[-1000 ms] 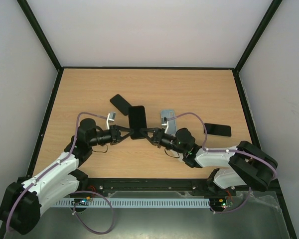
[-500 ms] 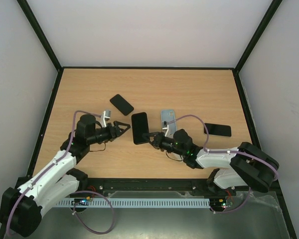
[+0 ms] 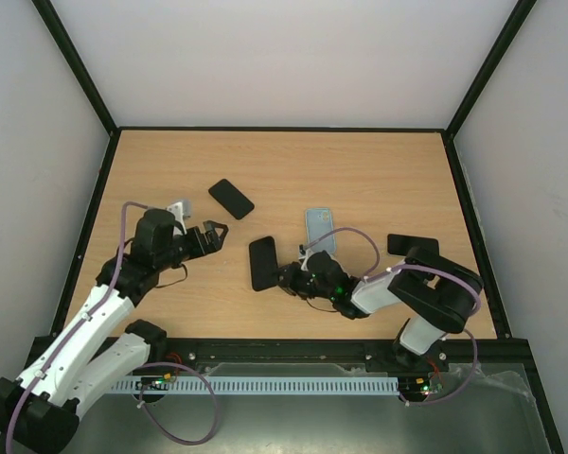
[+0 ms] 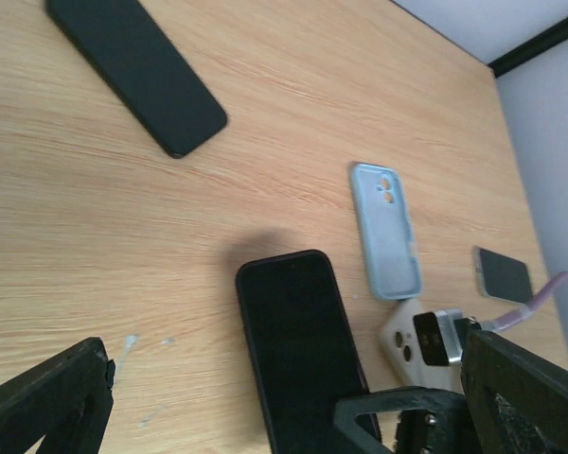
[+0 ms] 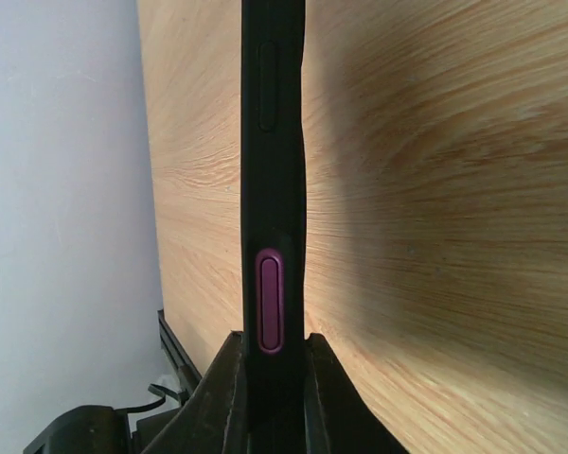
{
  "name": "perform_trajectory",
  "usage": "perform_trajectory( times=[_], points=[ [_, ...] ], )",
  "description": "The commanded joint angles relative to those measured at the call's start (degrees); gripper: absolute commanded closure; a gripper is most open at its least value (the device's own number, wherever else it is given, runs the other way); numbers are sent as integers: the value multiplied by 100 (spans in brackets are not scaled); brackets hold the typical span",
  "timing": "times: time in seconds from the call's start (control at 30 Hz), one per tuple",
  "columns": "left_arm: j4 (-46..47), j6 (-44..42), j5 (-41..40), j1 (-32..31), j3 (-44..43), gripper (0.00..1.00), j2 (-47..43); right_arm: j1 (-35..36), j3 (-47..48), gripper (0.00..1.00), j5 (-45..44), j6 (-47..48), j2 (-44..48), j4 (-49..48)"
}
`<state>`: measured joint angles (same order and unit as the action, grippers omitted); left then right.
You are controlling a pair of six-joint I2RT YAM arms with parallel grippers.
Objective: Put the phone into the phone case
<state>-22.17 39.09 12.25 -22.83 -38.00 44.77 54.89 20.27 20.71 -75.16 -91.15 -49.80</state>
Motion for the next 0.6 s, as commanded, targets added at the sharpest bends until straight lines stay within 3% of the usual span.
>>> perform_trajectory(
  times=[0.0, 0.3, 0.57],
  points=[
    [-532, -334, -609, 33, -143, 1, -181, 144, 318, 95, -188, -209, -246, -794],
    [-431, -369, -506, 41, -81, 1, -237, 206, 367, 72, -645, -47, -126, 15],
    [-377, -394, -435, 50, -72, 1, -224, 207, 620, 51, -1902, 1113, 1004, 2537]
  ],
)
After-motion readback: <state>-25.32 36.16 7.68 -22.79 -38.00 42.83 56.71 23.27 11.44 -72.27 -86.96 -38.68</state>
